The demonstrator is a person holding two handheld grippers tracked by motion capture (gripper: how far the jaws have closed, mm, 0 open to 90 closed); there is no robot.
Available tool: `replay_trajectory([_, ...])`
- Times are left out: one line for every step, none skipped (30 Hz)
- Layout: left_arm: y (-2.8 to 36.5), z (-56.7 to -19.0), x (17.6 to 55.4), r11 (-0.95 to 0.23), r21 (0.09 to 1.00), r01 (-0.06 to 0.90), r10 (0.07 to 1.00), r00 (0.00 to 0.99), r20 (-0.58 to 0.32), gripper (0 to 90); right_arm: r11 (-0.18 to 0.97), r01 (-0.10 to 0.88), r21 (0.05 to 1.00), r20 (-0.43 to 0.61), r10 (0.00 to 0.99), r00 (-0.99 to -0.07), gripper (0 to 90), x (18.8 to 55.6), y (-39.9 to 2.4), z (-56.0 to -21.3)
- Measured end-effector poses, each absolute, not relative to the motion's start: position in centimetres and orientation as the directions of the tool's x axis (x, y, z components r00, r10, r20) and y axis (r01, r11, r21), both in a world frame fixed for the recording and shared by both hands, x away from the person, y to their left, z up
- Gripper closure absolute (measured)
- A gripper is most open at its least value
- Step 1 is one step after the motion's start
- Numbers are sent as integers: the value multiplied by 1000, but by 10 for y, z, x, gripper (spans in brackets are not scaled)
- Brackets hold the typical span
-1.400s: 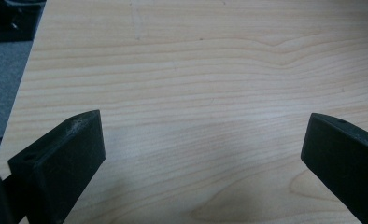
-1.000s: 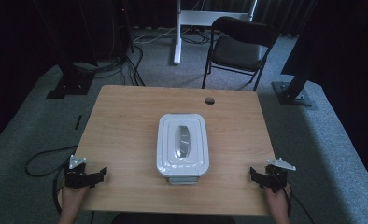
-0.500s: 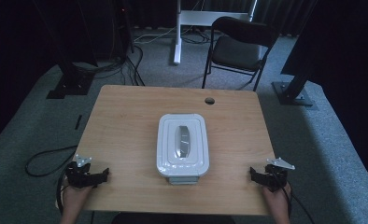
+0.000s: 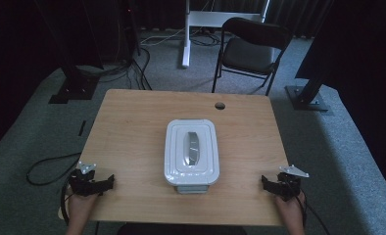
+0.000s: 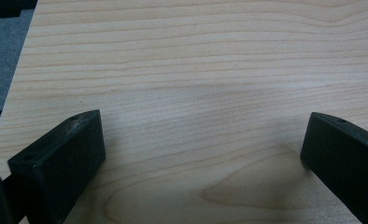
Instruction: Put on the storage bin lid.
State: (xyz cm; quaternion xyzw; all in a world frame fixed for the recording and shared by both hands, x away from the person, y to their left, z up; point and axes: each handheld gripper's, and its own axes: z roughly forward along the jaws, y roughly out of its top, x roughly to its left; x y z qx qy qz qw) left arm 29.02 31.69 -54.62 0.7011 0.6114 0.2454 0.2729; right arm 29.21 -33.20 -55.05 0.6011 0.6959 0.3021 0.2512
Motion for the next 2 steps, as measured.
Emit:
replay_trajectory([317, -546, 290, -106, 682, 723, 991, 135, 11, 3, 95, 686, 722, 14, 988, -151, 115, 292, -332, -550])
replay_trajectory([317, -546, 290, -108, 683, 723, 990, 138, 10, 3, 96, 685, 722, 13, 988, -152, 115, 292, -332, -550])
